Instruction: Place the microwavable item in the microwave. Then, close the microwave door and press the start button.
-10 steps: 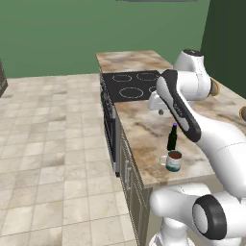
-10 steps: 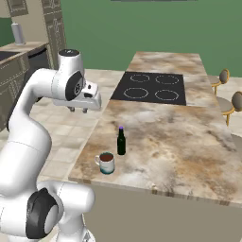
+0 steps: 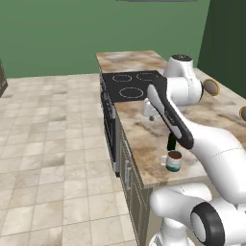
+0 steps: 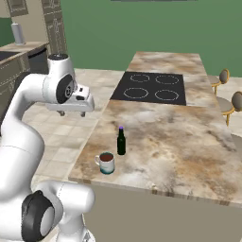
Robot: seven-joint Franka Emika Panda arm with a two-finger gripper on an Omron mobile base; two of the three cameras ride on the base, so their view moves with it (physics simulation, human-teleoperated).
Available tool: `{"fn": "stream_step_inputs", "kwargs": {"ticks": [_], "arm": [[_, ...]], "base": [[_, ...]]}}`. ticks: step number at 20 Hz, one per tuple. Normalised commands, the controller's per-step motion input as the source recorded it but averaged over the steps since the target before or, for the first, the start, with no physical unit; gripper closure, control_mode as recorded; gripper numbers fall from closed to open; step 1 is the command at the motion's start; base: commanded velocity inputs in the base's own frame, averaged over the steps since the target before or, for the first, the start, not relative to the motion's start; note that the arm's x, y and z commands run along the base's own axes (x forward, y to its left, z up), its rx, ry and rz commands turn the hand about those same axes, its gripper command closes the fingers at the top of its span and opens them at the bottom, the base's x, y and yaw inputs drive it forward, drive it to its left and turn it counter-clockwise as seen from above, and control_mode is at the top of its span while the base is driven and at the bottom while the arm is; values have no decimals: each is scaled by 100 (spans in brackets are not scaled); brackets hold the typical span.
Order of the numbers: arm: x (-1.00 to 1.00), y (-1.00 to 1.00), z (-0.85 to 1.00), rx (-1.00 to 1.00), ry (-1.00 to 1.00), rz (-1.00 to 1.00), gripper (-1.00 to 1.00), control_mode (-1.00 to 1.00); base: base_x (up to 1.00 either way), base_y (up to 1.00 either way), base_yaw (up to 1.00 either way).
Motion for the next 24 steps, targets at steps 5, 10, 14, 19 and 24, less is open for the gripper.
{"fn": "stream_step_inputs", "kwargs": {"ticks": [5,10,14,19,24], "arm": [[-17,66,-50,-18,-7,-28,-100,-100],[-23,4,-60,-2,0,-73,-100,-100],[-17,0,-58,0,0,-73,-100,-100],[-7,-2,-37,-5,-11,-54,-100,-100],[0,3,-11,-21,-18,-34,-100,-100]], "base": [[0,0,0],[0,0,0],[0,0,0],[0,0,0],[0,0,0]]}}
